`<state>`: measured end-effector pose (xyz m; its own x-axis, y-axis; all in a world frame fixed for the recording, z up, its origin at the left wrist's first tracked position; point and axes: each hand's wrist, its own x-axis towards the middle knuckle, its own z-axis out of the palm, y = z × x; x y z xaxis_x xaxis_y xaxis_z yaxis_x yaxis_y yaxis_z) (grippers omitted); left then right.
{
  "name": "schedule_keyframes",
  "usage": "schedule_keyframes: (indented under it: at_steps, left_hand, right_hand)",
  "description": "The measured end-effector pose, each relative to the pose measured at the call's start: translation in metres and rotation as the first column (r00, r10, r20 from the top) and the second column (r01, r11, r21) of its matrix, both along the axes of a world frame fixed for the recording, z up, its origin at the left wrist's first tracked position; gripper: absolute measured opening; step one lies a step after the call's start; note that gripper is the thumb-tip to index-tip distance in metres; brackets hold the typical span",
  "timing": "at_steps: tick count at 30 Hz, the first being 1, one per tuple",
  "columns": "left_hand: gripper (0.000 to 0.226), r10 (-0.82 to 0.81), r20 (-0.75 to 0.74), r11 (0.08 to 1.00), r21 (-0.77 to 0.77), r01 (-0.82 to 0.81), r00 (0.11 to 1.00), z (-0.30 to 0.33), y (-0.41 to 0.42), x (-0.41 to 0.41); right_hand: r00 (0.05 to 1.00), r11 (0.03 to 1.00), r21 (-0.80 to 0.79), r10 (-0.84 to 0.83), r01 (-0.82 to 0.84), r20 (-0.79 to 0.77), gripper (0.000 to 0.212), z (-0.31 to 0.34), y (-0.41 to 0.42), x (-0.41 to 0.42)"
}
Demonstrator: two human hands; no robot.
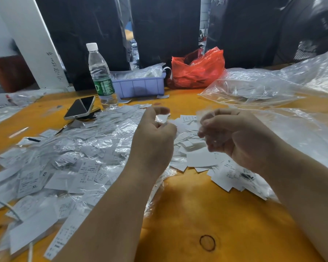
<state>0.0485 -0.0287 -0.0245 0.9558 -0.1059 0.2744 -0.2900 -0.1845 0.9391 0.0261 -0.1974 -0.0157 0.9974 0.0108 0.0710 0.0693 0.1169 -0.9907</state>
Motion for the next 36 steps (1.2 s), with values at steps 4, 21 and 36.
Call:
schedule_keyframes:
  at_steps: [4,21,36]
  left_hand:
    - [0.021,-0.009,0.070,0.996,0.090,0.003,0.998,0.001,-0.001,-0.003]
    - [0.015,-0.065,-0.052,0.998,-0.004,0.065,0.997,-0.002,-0.002,-0.001]
    - [0.009,-0.172,-0.066,0.985,-0.035,0.170,0.983,-0.007,-0.009,-0.006]
  right_hand:
    - [0.996,0.972,-0.214,0.091,-0.094,-0.024,0.009,-0.002,0.002,-0.003]
    - [0.997,0.998,-0.017,0.063,-0.064,-0.043,0.007,-0.004,0.002,0.002]
    - [0.988,0.972,0.179,-0.155,0.153,-0.006,0.011,-0.013,0.005,0.004]
